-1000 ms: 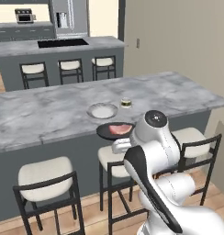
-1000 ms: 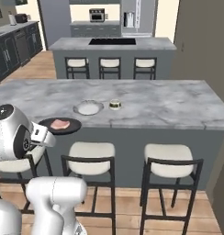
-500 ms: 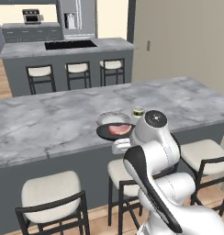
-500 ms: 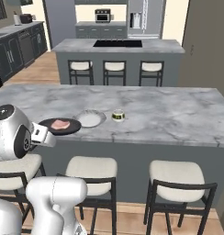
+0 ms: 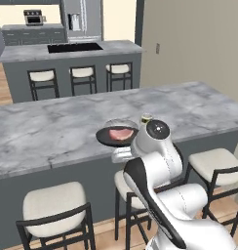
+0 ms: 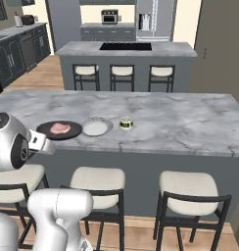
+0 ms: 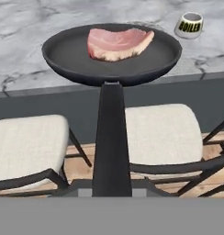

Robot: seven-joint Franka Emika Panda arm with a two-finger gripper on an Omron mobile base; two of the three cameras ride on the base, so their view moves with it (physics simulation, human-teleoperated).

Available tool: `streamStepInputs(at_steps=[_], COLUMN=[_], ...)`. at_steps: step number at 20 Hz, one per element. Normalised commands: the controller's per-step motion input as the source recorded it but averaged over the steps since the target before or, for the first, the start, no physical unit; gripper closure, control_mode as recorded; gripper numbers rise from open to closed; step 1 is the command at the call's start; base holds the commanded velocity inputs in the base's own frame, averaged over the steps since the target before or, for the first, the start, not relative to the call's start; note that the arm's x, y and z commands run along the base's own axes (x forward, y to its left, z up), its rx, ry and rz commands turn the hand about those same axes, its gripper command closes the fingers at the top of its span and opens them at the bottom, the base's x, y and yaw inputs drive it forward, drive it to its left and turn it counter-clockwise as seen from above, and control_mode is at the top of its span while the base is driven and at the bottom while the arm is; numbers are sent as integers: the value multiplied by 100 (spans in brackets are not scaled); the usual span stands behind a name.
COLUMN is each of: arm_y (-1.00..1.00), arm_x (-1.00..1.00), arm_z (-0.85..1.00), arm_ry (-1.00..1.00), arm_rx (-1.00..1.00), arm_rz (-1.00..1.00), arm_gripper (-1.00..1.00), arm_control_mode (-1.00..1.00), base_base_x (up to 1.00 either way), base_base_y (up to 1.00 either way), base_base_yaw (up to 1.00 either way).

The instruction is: Pick up the pan with the steak in it and place it on the dining table. Then place the steak on the plate.

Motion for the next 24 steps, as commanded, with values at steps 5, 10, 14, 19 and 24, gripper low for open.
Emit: streamStepInputs(at_steps=[5,10,14,19,24], arm_y=[92,64,33,2,2], arm_x=[57,26,1,7,44], arm_z=[-10,-12,-3,-3,-15], arm_ry=[-12,-3,0,0,0], arm_rx=[0,0,0,0,2], arm_rz=[-1,0,0,0,0], arm_gripper=[100,100,100,100,100], arm_control_mode=[-100,-100,-100,-100,-100], base_base_x=[0,0,0,0,0], base_base_y=[0,0,0,0,0], base_base_yaw=[0,0,0,0,0])
